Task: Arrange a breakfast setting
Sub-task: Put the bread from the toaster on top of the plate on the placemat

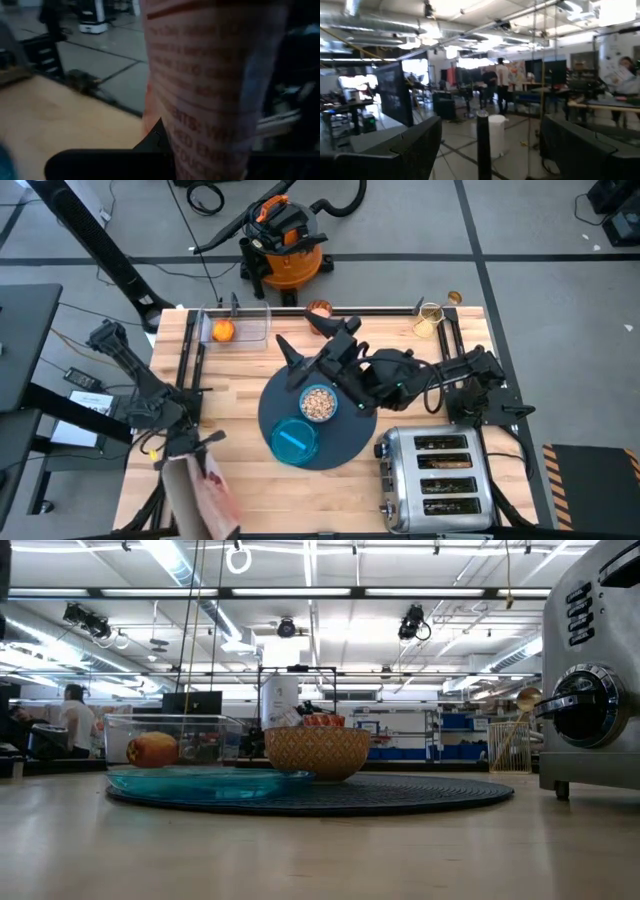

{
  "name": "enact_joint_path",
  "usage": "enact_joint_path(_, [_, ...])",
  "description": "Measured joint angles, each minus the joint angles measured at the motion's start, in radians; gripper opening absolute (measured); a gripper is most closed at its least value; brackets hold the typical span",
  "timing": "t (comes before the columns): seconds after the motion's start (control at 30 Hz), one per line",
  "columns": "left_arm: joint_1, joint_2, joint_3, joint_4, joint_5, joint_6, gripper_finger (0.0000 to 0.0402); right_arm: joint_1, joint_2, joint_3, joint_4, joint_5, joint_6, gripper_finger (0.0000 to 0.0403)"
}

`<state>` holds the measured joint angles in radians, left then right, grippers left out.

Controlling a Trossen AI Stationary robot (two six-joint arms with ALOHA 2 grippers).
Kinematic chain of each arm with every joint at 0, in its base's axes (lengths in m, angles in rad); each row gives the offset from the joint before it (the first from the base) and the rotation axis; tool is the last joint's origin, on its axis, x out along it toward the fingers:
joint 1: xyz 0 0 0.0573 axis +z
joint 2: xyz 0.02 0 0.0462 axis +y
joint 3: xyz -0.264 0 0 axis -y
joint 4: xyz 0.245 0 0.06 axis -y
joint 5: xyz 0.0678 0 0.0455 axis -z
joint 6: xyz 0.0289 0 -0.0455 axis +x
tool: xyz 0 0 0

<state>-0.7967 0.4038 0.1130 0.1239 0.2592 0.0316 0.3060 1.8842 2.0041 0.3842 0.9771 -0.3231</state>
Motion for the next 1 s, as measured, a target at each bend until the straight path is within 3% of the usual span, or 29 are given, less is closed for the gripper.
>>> enact_joint_path(0.2, [0.0,0.0,-0.098,0.046,-0.034,0.014,0.0005,0.022,0.017,0.0,-0.008,0.066,0.034,0.0346])
enact_joint_path(0.47, [0.001,0.001,-0.104,0.116,-0.076,0.04,0.0021,0.059,0.023,0.0,-0.012,0.164,0.035,0.0346])
enact_joint_path(0.73, [0.001,0.029,-0.104,0.131,-0.123,0.067,0.0026,0.066,0.023,0.0,-0.012,0.184,0.039,0.0346])
enact_joint_path(1.0, [0.001,0.116,-0.105,0.306,-0.128,0.028,0.0008,0.051,0.026,0.0,-0.011,0.183,0.069,0.0346])
